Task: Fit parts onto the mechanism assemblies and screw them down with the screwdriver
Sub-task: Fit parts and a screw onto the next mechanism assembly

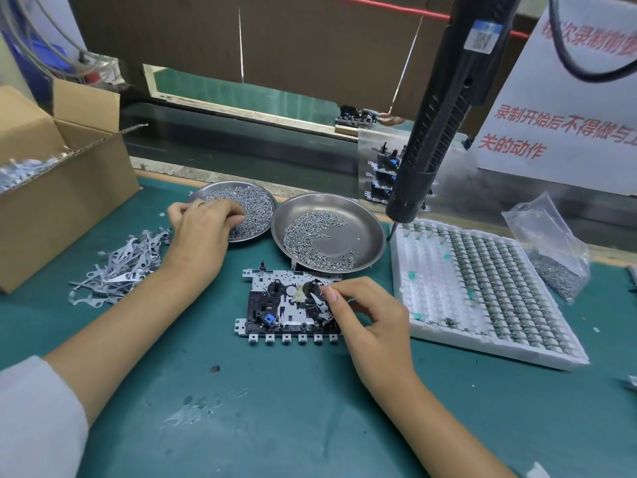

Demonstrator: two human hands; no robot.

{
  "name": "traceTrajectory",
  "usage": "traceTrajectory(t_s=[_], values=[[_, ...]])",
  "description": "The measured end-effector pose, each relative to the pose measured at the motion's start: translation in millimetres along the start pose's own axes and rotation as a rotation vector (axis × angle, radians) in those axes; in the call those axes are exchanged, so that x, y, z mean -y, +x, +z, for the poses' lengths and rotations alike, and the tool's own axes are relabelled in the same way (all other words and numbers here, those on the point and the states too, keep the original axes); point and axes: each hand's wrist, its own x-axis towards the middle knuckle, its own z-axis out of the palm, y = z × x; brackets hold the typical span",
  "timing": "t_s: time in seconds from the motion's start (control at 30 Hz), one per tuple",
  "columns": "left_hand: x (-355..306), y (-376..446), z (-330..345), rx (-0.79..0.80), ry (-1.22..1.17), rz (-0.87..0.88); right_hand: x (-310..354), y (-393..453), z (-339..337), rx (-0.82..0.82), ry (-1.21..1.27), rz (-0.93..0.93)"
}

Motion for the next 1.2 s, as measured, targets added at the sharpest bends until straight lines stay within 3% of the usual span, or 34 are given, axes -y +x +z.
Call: traceTrajectory(t_s=[0.47,0.67,0.77,0.87,1.0,1.2], values=[[-1,-1,-8,-0.054,0.025,-0.028,1,1,0,0.010,-0.026,-0.007],[-39,-24,-29,-0.065,-0.538,-0.098,2,3,-3,-0.038,-0.084,-0.076],[-51,-49,-28,0.011,-0.649,-0.116,4,20,-5,-0.032,-0.231,-0.144],[-57,-57,-21,0.029,-0.665,-0.136,7,56,-2,0.084,-0.367,-0.036],[-59,-58,-18,0.030,-0.684,-0.155,3,99,13,0.494,-0.604,0.287],[-57,-55,-20,0.021,-0.783,-0.243,1,107,18,0.427,-0.621,0.306]])
